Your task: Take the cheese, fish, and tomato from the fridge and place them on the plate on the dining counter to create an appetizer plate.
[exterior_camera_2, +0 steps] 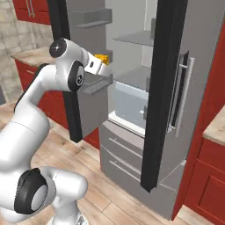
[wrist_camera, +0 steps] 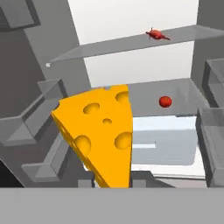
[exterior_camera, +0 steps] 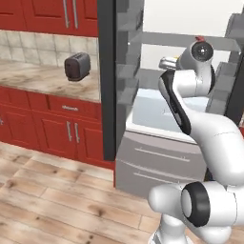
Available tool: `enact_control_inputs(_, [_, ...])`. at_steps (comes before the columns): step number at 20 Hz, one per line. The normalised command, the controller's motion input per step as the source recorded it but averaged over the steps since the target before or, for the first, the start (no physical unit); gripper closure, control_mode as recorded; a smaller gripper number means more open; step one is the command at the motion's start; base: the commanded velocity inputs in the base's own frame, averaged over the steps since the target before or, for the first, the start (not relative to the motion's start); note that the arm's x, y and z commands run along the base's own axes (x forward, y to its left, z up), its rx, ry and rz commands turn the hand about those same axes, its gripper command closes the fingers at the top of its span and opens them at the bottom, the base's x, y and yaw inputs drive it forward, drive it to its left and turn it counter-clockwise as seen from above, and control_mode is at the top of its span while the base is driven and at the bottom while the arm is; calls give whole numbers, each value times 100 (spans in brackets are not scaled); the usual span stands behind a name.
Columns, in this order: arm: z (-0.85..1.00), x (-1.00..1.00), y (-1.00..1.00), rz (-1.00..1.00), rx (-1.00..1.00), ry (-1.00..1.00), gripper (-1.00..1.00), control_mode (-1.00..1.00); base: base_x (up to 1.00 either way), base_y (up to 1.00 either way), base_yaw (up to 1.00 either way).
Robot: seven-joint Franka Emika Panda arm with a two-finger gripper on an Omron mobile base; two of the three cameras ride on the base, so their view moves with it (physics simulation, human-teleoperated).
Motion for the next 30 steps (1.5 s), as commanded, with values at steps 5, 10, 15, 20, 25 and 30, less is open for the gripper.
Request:
enact_control_inputs(5, [0,0,0,0,0,0,100,100,-77,-28,54])
enact_control_inputs(10, [0,0,0,0,0,0,100,100,-77,13,56])
enact_control_inputs(15, [0,0,0,0,0,0,100,100,-97,1,60])
enact_control_inputs(20, [0,0,0,0,0,0,100,100,-100,-2,62])
enact_control_inputs(25, [0,0,0,0,0,0,100,100,-100,-3,59])
enact_control_inputs(30, [0,0,0,0,0,0,100,100,-100,0,55])
